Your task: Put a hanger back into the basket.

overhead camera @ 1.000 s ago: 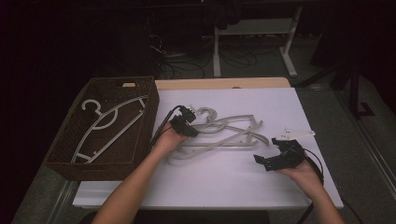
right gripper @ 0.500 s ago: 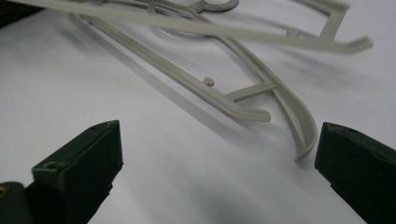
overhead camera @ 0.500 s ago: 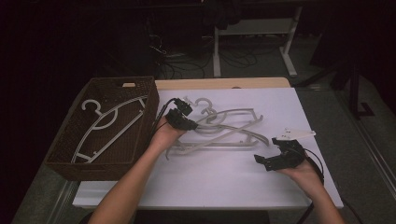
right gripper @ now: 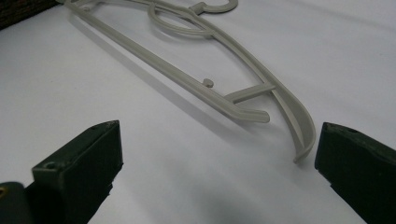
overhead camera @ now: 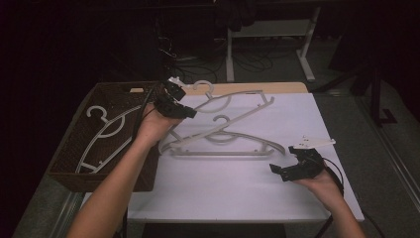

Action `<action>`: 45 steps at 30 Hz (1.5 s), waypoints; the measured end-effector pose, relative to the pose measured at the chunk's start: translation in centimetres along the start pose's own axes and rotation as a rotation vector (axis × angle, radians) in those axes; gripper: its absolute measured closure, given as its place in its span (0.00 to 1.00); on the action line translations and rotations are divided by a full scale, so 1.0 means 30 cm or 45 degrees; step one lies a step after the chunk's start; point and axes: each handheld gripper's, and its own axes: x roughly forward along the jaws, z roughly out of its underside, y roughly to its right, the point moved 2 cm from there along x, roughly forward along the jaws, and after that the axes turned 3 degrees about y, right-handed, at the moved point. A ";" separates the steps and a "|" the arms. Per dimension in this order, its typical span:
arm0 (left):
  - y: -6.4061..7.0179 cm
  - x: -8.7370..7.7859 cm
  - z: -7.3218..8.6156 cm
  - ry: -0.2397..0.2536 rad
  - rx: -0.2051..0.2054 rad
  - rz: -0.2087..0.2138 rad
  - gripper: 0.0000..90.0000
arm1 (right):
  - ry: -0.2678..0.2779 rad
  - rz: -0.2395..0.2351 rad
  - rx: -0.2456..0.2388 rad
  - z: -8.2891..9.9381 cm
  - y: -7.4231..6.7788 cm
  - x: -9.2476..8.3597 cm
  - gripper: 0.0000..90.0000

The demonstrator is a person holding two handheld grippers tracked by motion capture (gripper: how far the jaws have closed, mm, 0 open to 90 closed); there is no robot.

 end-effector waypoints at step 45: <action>-0.616 -0.486 0.600 -0.004 -0.316 -0.455 0.91 | -0.015 0.026 0.039 -0.005 0.003 0.016 0.01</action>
